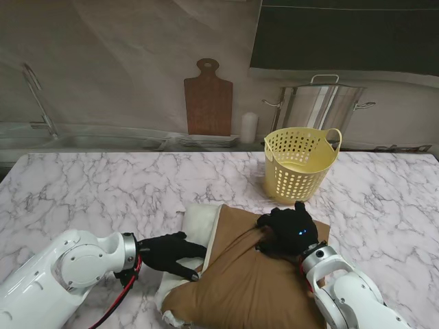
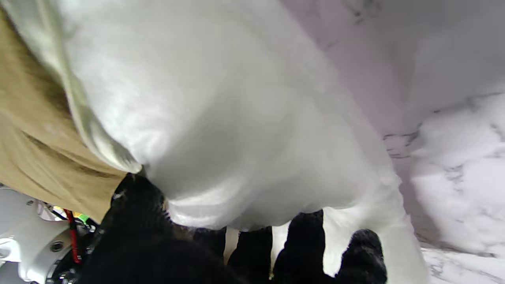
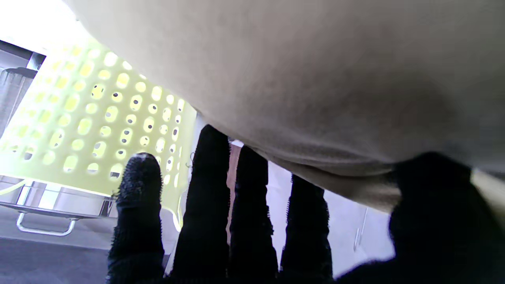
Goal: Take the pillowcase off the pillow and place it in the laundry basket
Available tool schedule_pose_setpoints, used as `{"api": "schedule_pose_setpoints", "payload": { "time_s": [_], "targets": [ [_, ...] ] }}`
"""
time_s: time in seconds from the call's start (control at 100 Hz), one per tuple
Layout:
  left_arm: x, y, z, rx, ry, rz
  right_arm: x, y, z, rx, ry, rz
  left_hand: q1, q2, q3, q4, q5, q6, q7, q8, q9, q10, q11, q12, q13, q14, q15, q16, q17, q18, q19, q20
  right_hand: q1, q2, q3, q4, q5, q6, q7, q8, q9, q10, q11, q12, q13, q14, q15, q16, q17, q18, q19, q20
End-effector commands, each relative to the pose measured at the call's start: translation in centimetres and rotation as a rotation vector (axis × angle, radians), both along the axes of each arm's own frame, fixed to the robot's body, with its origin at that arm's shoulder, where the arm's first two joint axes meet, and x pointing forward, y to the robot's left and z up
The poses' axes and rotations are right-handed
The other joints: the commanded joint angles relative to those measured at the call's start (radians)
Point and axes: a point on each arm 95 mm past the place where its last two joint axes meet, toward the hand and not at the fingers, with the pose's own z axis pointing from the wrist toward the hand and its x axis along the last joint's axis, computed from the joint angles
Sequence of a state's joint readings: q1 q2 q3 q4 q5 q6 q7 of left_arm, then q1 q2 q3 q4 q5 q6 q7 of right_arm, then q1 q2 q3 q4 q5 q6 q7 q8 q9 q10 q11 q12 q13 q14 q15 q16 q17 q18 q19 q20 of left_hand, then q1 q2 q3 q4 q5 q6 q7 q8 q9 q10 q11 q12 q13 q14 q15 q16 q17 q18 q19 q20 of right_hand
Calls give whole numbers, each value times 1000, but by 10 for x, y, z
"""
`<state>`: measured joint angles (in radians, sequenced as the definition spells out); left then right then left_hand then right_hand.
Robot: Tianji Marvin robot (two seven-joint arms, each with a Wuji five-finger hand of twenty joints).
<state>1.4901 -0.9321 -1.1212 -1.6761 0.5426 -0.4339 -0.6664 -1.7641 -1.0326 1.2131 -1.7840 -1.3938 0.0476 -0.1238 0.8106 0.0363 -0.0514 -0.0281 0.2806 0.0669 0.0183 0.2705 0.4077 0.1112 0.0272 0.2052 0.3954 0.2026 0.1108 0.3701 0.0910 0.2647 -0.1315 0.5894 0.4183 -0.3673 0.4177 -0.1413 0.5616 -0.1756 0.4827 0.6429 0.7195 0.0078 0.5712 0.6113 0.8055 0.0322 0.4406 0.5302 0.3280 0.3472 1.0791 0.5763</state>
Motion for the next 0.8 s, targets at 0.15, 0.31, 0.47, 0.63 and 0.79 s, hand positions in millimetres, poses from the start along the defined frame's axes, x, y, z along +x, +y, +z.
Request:
{"api": "schedule_pose_setpoints", "payload": {
  "time_s": [0.15,0.31,0.47,0.63,0.79],
  "targets": [
    [2,2,-26,65,93,13,-29,8,8,141,0,49,55,5,13,0,20,18,15,14,7,6,22,17,38,16,49,32,-2,12,632,4,-21,88,18,100,-260,121,-243,-141,-234,82,-156,-209,-148,60,-159,-115,-114,27,-111,-46],
    [12,-7,-29,117,123,3,-45,20,13,185,48,127,58,12,13,0,18,24,14,14,6,7,22,16,34,16,48,31,-4,7,631,1,-124,27,78,83,-418,149,-501,-226,-267,68,-154,-244,-172,76,-213,-138,-160,56,-198,-64],
    [23,-14,-30,148,143,18,-47,25,6,120,142,197,63,16,13,0,16,28,13,13,3,5,22,16,30,17,47,31,-9,3,629,-1,42,-56,70,78,-92,-126,-89,-32,-299,99,-157,-232,-247,87,-275,-182,-193,69,-267,-94],
    [27,-13,-31,174,138,23,-40,20,-7,110,218,216,86,17,17,1,15,25,14,13,2,-1,23,16,30,14,48,31,-6,1,630,-2,247,-103,126,21,240,-236,427,-152,-146,56,-173,-252,-224,80,-275,-208,-195,76,-276,-159],
    [27,-4,-30,210,128,37,-37,6,-9,103,211,189,193,9,20,4,10,19,10,10,-5,-2,22,14,32,12,48,30,-5,0,631,-2,116,-146,242,-18,424,-165,512,-77,-19,12,-117,-187,-151,65,-234,-176,-183,85,-269,-166]
  ]
}}
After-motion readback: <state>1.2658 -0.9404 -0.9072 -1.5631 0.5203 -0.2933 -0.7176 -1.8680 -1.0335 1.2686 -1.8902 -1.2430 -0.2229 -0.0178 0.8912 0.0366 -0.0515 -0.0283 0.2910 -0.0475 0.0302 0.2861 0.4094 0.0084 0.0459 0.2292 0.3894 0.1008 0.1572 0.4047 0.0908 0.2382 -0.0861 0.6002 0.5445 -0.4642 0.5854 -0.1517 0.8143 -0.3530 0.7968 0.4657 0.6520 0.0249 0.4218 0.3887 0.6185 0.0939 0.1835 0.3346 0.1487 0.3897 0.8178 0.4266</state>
